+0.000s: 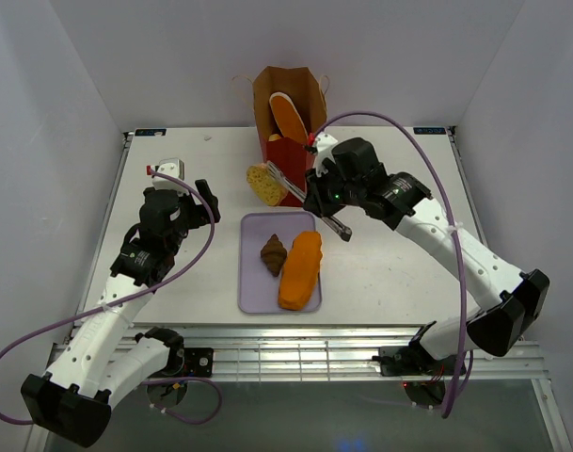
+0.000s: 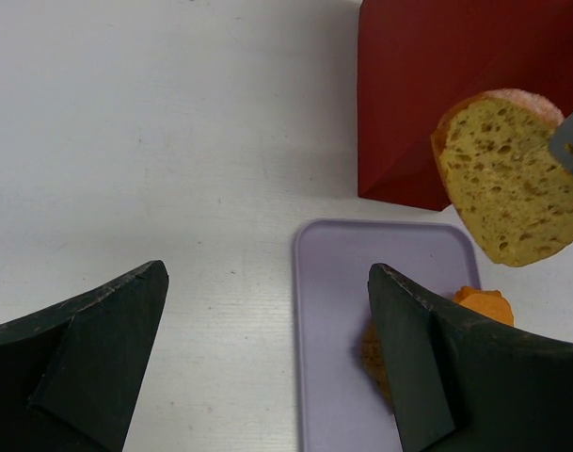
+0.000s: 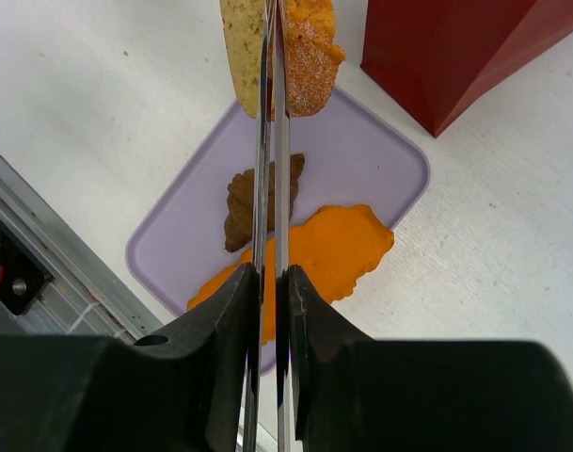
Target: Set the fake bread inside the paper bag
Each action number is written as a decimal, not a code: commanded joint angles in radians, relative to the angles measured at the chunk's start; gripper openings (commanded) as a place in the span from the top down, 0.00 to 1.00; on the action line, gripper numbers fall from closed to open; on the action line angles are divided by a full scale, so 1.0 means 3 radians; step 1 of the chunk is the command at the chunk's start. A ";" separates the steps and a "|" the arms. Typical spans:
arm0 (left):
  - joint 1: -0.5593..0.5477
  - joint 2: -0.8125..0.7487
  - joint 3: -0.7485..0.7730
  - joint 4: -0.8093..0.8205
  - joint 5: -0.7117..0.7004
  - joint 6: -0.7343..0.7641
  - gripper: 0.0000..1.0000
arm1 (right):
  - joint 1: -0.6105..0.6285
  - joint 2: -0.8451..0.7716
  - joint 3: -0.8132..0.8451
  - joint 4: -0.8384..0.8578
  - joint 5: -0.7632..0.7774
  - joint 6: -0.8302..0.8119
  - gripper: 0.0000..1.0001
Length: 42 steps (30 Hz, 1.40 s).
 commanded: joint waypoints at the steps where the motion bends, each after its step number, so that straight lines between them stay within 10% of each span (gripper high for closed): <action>1: -0.0008 -0.0027 -0.0024 0.0045 -0.0029 -0.0015 0.02 | 0.0019 -0.0119 0.0325 0.0007 -0.0087 -0.0027 0.78; 26: -0.0008 -0.0048 -0.0034 0.0050 -0.0018 -0.0015 0.02 | -0.0492 0.0949 0.2202 -0.0177 -0.0015 -0.0160 0.78; 42: -0.0008 -0.0063 -0.0029 0.0061 0.0012 -0.0015 0.02 | -0.0758 0.1211 0.2075 -0.0044 -0.0087 -0.0160 0.61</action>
